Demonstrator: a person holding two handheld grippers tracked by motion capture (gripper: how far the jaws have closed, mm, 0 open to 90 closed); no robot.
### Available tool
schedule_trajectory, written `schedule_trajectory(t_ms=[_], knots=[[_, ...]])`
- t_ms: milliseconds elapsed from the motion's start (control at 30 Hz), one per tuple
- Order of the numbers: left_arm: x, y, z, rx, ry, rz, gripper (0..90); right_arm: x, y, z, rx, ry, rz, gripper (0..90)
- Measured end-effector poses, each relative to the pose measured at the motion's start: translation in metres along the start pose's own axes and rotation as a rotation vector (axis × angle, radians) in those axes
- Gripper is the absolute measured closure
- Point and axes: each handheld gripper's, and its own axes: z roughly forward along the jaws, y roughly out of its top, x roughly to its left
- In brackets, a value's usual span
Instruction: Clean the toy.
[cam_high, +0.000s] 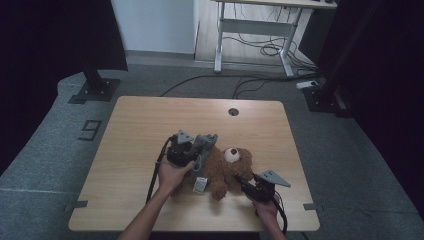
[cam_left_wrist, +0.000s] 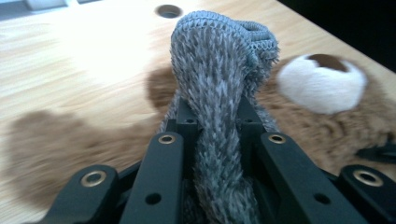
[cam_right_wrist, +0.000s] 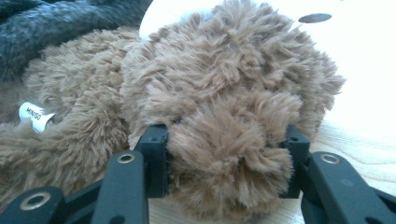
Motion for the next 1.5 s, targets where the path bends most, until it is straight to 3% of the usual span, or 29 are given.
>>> schedule_trajectory(t_ms=[133, 233, 400, 467, 767, 867, 1000, 1133, 1233, 1400, 1500], knots=[[0.019, -0.013, -0.010, 0.007, 0.047, -0.018, 77.2, 0.000, -0.001, -0.001, 0.000, 0.001, 0.005, 50.7], [0.038, -0.033, -0.014, 0.038, 0.074, -0.050, 77.2, -0.001, -0.001, -0.001, -0.003, 0.004, 0.006, 50.7], [0.057, -0.062, -0.013, 0.072, 0.066, -0.104, 77.2, -0.001, -0.001, -0.001, 0.000, 0.008, 0.004, 50.7], [0.062, -0.070, -0.013, 0.077, 0.059, -0.130, 77.2, -0.001, -0.001, -0.001, 0.002, 0.009, 0.006, 50.8], [0.075, -0.089, -0.017, 0.138, 0.086, -0.147, 76.9, -0.002, -0.001, -0.001, 0.010, 0.011, 0.020, 50.7], [0.074, -0.082, -0.027, 0.089, 0.063, -0.165, 77.1, -0.003, -0.001, -0.001, 0.011, 0.013, 0.025, 50.8], [0.062, -0.057, -0.043, 0.020, 0.037, -0.135, 77.1, -0.003, -0.001, -0.001, 0.011, 0.014, 0.024, 50.7], [0.033, -0.025, -0.048, -0.041, -0.019, -0.070, 77.1, -0.003, -0.001, -0.001, 0.010, 0.017, 0.026, 50.7], [0.005, -0.006, -0.039, -0.034, -0.052, -0.005, 77.1, -0.003, -0.001, -0.001, 0.009, 0.015, 0.026, 50.7], [-0.051, 0.023, -0.016, -0.040, -0.141, 0.097, 77.1, -0.003, -0.001, -0.001, 0.012, 0.018, 0.022, 50.6], [-0.078, 0.034, -0.002, -0.038, -0.194, 0.132, 77.1, -0.004, -0.001, -0.002, 0.014, 0.022, 0.021, 50.6]])
